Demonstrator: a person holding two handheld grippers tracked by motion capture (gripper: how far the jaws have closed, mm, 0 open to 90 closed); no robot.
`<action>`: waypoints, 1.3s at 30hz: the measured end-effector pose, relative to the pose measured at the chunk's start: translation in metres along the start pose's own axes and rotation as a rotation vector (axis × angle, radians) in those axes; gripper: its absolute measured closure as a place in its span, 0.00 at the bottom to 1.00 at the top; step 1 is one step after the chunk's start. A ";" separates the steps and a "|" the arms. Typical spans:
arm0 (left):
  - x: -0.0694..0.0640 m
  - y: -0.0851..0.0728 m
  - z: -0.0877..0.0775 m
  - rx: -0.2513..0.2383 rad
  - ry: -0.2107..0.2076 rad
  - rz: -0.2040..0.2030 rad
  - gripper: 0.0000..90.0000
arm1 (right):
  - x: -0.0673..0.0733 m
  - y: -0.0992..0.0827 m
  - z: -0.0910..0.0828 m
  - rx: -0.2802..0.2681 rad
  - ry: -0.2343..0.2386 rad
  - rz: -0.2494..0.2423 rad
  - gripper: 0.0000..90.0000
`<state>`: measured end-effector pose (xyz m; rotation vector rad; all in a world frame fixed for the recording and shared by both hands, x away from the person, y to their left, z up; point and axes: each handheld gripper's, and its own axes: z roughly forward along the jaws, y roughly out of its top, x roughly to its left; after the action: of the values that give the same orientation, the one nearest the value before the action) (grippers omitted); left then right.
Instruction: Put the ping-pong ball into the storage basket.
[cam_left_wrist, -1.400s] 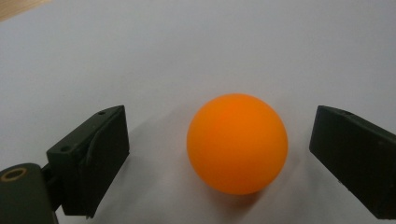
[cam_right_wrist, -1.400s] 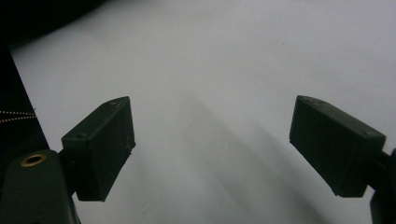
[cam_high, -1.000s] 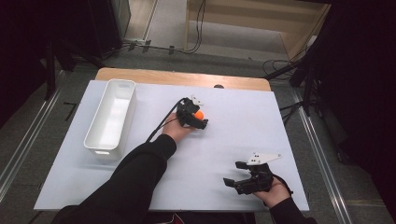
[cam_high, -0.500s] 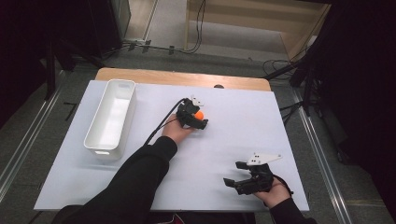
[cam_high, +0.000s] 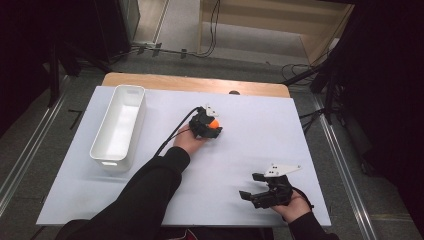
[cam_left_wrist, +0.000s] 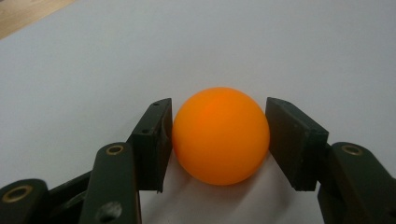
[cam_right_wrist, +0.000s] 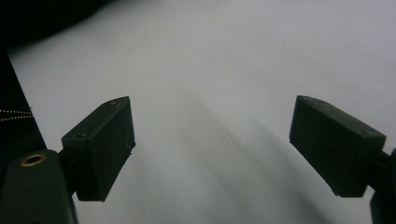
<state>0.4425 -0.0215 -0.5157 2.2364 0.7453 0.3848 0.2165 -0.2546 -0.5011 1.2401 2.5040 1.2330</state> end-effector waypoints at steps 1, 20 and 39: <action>0.000 0.000 0.000 0.000 0.000 0.000 0.49 | 0.000 0.000 0.000 0.000 0.000 0.000 0.14; -0.001 0.001 -0.002 0.003 0.010 -0.035 0.57 | 0.001 0.001 0.001 0.007 0.004 0.001 0.14; 0.000 0.003 -0.031 0.082 -0.086 -0.075 0.56 | 0.000 0.000 0.000 0.004 -0.002 0.006 0.14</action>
<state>0.4294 -0.0058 -0.4920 2.2784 0.8102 0.2241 0.2169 -0.2550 -0.5007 1.2503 2.5043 1.2290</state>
